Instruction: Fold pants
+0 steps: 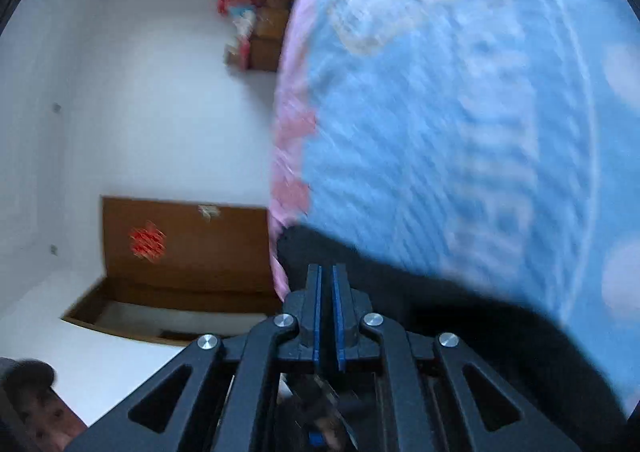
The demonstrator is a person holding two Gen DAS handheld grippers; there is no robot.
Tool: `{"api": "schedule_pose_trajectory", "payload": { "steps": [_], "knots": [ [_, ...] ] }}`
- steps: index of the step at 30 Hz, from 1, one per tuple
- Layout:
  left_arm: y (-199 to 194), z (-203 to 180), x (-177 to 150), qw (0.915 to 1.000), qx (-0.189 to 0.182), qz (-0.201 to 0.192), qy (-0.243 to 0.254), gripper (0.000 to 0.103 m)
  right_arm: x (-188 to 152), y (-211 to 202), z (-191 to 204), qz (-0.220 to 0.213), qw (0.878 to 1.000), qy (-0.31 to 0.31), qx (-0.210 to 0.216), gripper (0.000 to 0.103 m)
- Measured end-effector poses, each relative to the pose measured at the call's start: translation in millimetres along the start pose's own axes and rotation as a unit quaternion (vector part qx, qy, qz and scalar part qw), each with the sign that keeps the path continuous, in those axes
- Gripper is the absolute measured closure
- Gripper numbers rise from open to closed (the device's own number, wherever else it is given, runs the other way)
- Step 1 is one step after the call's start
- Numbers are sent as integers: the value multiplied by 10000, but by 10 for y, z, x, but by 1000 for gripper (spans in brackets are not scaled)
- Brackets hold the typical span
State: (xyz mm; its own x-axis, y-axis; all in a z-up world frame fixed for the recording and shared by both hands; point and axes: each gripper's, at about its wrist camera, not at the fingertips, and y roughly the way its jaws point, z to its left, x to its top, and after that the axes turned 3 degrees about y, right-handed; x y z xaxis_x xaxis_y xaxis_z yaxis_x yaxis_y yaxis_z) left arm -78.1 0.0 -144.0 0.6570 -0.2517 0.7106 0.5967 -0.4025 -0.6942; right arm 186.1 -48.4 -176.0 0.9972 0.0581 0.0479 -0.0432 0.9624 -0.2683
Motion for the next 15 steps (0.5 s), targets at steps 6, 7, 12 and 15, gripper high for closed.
{"api": "schedule_pose_trajectory", "payload": {
  "steps": [6, 7, 12, 15],
  "knots": [
    [-16, -19, -24, 10000, 47, -5, 25, 36, -30, -204, 164, 35, 9982, -303, -515, 37],
    [-26, -8, -29, 10000, 17, -32, -25, 36, -137, -299, 157, -66, 9981, -245, -565, 18],
    [-42, 36, 27, 9996, -43, -158, -224, 36, -280, -557, -27, -282, 9945, -78, -1005, 4],
    [-47, 17, 56, 9998, 104, -96, -100, 36, -278, -424, -153, 90, 9954, 110, -945, 4]
  ]
}}
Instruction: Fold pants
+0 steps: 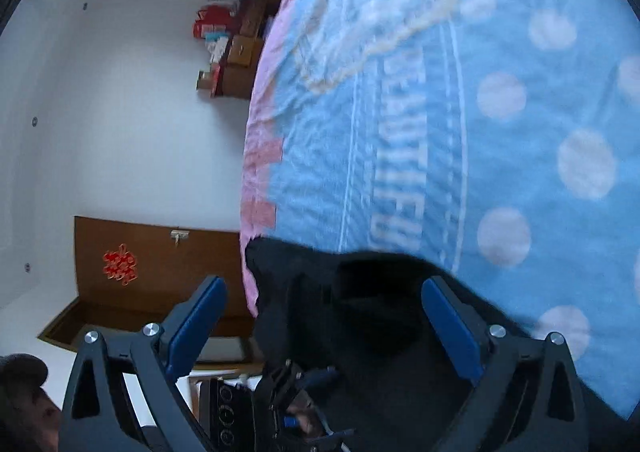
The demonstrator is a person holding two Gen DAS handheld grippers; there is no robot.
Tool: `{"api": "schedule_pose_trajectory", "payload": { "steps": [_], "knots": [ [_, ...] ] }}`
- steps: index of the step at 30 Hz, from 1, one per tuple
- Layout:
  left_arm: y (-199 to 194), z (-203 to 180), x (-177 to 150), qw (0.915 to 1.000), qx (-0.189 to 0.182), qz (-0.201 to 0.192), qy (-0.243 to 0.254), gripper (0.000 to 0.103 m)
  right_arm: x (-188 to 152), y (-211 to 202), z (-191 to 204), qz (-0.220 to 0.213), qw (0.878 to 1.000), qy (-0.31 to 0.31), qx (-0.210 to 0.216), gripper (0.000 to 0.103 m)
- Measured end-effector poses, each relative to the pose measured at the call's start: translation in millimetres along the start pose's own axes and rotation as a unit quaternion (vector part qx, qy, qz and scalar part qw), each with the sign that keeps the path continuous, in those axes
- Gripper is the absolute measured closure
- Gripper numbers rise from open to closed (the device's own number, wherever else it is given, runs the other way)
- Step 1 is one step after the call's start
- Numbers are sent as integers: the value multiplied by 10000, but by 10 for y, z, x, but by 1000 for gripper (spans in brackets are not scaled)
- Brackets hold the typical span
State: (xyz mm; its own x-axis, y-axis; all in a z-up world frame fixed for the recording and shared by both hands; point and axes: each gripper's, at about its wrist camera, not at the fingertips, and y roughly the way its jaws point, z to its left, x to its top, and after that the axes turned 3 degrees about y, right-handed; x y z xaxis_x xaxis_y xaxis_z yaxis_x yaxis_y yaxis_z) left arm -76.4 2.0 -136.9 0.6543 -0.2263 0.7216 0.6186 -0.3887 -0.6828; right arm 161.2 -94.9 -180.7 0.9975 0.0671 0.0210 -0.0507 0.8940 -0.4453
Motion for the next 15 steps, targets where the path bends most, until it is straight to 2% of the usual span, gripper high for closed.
{"api": "schedule_pose_trajectory", "payload": {
  "steps": [4, 6, 7, 8, 10, 15],
  "knots": [
    [29, -33, -16, 9999, 81, 102, 77, 33, -35, 134, 31, 270, 9993, -273, 2, 6],
    [28, -78, -31, 9997, 126, 115, 153, 32, 2, 250, 26, 425, 9987, -256, 92, 11],
    [32, -91, -32, 9997, 129, 123, 184, 30, 42, 329, 2, 503, 9986, -192, 0, 11],
    [31, -104, -36, 9997, 115, 126, 193, 27, 73, 372, 4, 535, 9984, -186, -55, 17],
    [39, -132, -35, 9996, 116, 129, 227, 24, 154, 396, 34, 517, 9984, -182, 104, 37],
    [164, -274, 42, 9988, 244, 131, 401, 20, 341, 380, 140, 144, 9985, -180, 498, 39]
  ]
}}
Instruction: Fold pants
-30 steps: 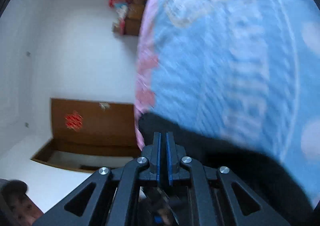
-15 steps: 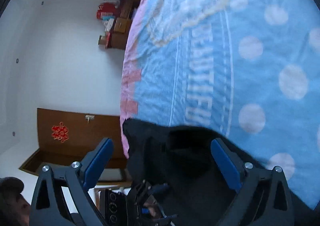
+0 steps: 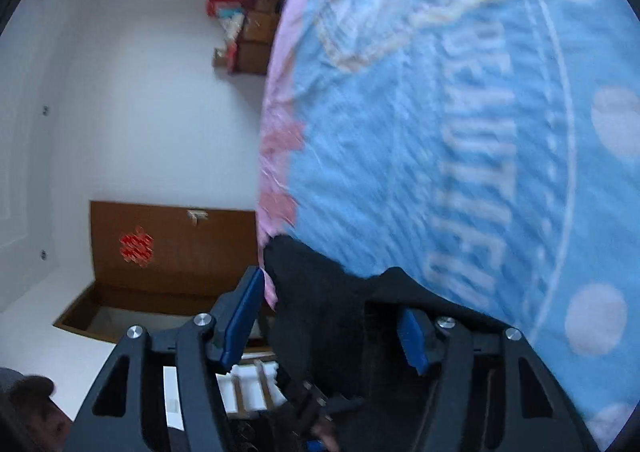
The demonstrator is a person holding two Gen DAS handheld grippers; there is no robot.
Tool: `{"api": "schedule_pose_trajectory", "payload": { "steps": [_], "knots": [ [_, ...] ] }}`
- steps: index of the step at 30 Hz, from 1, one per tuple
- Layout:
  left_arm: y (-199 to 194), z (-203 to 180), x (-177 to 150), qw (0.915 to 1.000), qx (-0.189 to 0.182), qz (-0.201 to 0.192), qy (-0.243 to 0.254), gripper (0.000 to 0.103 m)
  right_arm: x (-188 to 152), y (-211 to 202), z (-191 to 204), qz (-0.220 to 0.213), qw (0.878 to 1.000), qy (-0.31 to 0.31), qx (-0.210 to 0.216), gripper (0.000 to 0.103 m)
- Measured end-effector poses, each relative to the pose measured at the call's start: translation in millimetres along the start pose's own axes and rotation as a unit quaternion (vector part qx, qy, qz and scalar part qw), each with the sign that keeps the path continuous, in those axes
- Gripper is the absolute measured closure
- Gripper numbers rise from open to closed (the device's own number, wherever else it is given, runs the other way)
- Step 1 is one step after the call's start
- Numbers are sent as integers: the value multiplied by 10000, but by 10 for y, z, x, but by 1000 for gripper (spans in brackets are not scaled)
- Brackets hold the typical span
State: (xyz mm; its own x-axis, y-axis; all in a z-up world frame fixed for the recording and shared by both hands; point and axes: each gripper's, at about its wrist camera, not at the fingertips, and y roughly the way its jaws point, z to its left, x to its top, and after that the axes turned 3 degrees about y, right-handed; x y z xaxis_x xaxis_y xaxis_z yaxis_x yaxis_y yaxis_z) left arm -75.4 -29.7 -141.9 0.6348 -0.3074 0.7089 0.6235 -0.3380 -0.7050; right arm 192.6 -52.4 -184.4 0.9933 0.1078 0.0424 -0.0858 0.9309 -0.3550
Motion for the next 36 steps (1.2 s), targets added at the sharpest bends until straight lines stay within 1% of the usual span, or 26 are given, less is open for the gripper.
{"api": "schedule_pose_trajectory", "payload": {
  "steps": [1, 3, 6, 7, 8, 9, 12, 13, 14, 15, 16, 17, 18, 19, 20, 21, 23, 24, 25, 26, 29, 31, 32, 33, 34, 36],
  "knots": [
    [7, -11, -4, 10000, -21, -3, 11, 17, -1, 2, -12, -52, 9999, -13, -91, 39],
    [1, -14, 6, 9999, 4, 10, 106, 16, -4, 24, -120, -14, 9993, 77, -371, 39],
    [-30, 8, 16, 9999, -6, 7, 131, 16, -22, -29, -224, 49, 9994, 217, -260, 38],
    [-56, 38, 24, 9999, -52, -8, 98, 16, -63, -141, -180, -92, 9990, 174, -406, 36],
    [-82, 59, 26, 9999, -105, -23, 56, 16, -120, -289, -131, -298, 9982, 121, -512, 29],
    [-109, 69, 35, 9999, -132, -29, 10, 16, -194, -445, -96, -468, 9975, 69, -516, 27],
    [-316, 77, 24, 9995, -188, -243, -29, 16, -572, -1126, -55, -968, 9937, 79, -557, 27],
    [-371, 54, -2, 9994, -185, -285, 14, 16, -812, -1486, -60, -1209, 9906, 97, -635, 27],
    [-415, 13, 16, 9992, -210, -324, 88, 16, -984, -1737, -69, -1398, 9874, 138, -735, 27],
    [-423, -36, 42, 9990, -252, -337, 151, 16, -1248, -2094, -85, -1685, 9811, 190, -936, 27],
    [-434, -98, 68, 9985, -336, -340, 247, 16, -1428, -2331, -95, -1864, 9760, 220, -1103, 27],
    [-430, -162, 86, 9979, -426, -344, 357, 16, -1718, -2672, -112, -2165, 9657, 286, -1407, 27],
    [-418, -241, 122, 9970, -501, -353, 479, 16, -2021, -3016, -138, -2488, 9521, 396, -1735, 27],
    [-388, -368, 179, 9953, -604, -361, 669, 16, -2205, -3215, -154, -2708, 9417, 485, -1939, 27],
    [-326, -454, 216, 9940, -671, -365, 782, 16, -2474, -3493, -183, -3041, 9252, 648, -2177, 27],
    [-298, -558, 265, 9923, -764, -369, 906, 16, -2738, -3750, -224, -3359, 9097, 860, -2285, 27],
    [-193, -758, 409, 9884, -953, -398, 1113, 16, -3237, -4145, -312, -3915, 8862, 1220, -2157, 27],
    [-170, -830, 453, 9868, -1026, -389, 1192, 16, -3425, -4255, -337, -4095, 8765, 1310, -2165, 27],
    [-110, -909, 498, 9856, -1063, -353, 1270, 16, -3566, -4330, -353, -4211, 8673, 1375, -2272, 27],
    [-40, -985, 535, 9848, -1070, -311, 1333, 17, -3726, -4396, -352, -4397, 8519, 1404, -2475, 27],
    [140, -1121, 602, 9841, -1101, -141, 1387, 19, -3985, -4528, -380, -4716, 8213, 1391, -2894, 27],
    [182, -1170, 599, 9838, -1190, -65, 1341, 20, -4026, -4589, -391, -4840, 8094, 1363, -3035, 35],
    [192, -1174, 578, 9839, -1186, -29, 1334, 20, -4015, -4616, -385, -4863, 8015, 1247, -3249, 39],
    [210, -1185, 548, 9845, -1129, 13, 1342, 20, -3982, -4602, -361, -4863, 7956, 1182, -3414, 40],
    [226, -1172, 523, 9849, -1098, 58, 1337, 20, -3937, -4618, -386, -4795, 7920, 1169, -3595, 40],
    [256, -1155, 449, 9861, -1053, 126, 1283, 20, -3905, -4691, -442, -4729, 7968, 1100, -3598, 48]
  ]
}}
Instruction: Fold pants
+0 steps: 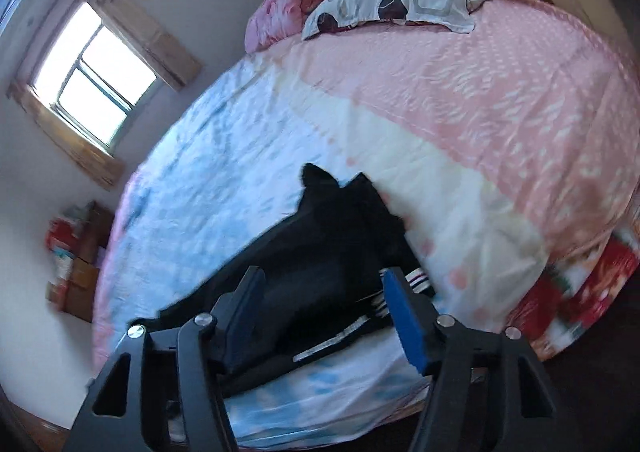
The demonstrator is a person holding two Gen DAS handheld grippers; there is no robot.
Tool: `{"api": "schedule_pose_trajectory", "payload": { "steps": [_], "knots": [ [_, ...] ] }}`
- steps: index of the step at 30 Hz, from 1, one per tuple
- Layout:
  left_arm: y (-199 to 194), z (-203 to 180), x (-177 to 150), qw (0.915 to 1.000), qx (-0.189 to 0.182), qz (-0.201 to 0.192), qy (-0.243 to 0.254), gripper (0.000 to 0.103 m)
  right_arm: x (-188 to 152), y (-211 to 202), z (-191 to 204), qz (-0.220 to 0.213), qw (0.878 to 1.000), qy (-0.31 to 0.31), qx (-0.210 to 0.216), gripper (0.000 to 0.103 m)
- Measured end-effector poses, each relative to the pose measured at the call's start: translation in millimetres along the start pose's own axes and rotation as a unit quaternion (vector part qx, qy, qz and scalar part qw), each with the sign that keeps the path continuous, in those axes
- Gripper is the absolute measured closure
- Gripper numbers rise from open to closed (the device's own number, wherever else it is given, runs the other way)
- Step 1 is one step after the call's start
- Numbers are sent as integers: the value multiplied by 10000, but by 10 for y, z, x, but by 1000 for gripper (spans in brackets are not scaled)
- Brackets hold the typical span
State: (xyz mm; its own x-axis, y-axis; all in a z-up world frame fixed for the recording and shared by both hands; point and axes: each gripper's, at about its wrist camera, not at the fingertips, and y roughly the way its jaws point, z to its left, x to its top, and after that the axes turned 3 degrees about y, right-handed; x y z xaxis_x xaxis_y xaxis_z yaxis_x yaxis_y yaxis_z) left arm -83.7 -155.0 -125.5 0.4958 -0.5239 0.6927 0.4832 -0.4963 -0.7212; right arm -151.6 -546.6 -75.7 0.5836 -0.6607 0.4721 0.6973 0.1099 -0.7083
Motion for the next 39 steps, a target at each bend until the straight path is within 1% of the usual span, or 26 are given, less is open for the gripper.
{"api": "schedule_pose_trajectory", "payload": {
  "steps": [1, 3, 4, 6, 7, 8, 10, 12, 14, 17, 20, 22, 23, 25, 26, 27, 29, 32, 34, 36, 38, 39],
  "knots": [
    [5, 8, -23, 10000, -30, 21, -37, 20, 21, 68, -3, 54, 10000, -26, 35, 49],
    [24, -24, -51, 10000, -78, -6, -10, 20, -12, 157, -46, 119, 9999, -78, -64, 52],
    [49, -46, -65, 10000, -16, 49, 43, 20, -14, 221, -42, 130, 9997, -158, -167, 53],
    [69, -80, -72, 9999, 24, 82, 99, 20, -56, 284, -20, 138, 9985, -323, -431, 61],
    [57, -87, -74, 9999, 34, 70, 112, 20, -68, 262, -4, 35, 9971, -444, -614, 61],
    [39, -83, -75, 9999, 22, 53, 98, 20, -79, 210, -7, -40, 9969, -484, -615, 61],
    [28, -60, -80, 10000, 5, 32, 32, 20, -82, 118, -66, -69, 9988, -318, -375, 61],
    [59, -25, -91, 10000, -30, 67, -37, 20, -81, 60, -102, -131, 9985, -296, -432, 61],
    [84, 5, -98, 9998, -88, 73, -140, 20, -89, 93, -111, -20, 9980, -451, -441, 61],
    [81, 16, -95, 9998, -108, 42, -187, 20, -94, 167, -105, 20, 9986, -464, -268, 61],
    [75, 17, -101, 9998, -104, 48, -191, 20, -108, 283, -131, 134, 9980, -449, -432, 61],
    [78, 19, -106, 9998, -106, 46, -178, 20, -122, 298, -133, 116, 9977, -511, -427, 69],
    [79, 15, -98, 9998, -101, 47, -186, 20, -126, 302, -131, 109, 9970, -551, -526, 80],
    [80, 17, -99, 9998, -102, 45, -194, 20, -122, 264, -160, 19, 9977, -471, -492, 90],
    [80, 17, -100, 9998, -104, 47, -185, 20, -117, 213, -163, -85, 9975, -475, -523, 97],
    [79, 17, -98, 9998, -104, 49, -183, 20, -114, 177, -158, -160, 9971, -499, -555, 98],
    [60, 29, -102, 9997, -149, 39, -207, 20, -100, 54, -132, -319, 9970, -530, -456, 100],
    [35, 62, -116, 9995, -185, 43, -242, 20, -95, -134, -26, -534, 9950, -704, -476, 100],
    [5, 94, -122, 9994, -208, 35, -288, 20, -93, -234, 55, -656, 9928, -835, -552, 100],
    [-27, 125, -132, 9992, -224, 27, -337, 20, -92, -335, 114, -805, 9895, -956, -731, 100],
    [-52, 151, -144, 9992, -236, 28, -328, 20, -73, -391, 91, -868, 9882, -943, -834, 100],
    [-49, 163, -160, 9992, -248, 51, -317, 20, -62, -390, 48, -815, 9893, -894, -810, 100]
  ]
}}
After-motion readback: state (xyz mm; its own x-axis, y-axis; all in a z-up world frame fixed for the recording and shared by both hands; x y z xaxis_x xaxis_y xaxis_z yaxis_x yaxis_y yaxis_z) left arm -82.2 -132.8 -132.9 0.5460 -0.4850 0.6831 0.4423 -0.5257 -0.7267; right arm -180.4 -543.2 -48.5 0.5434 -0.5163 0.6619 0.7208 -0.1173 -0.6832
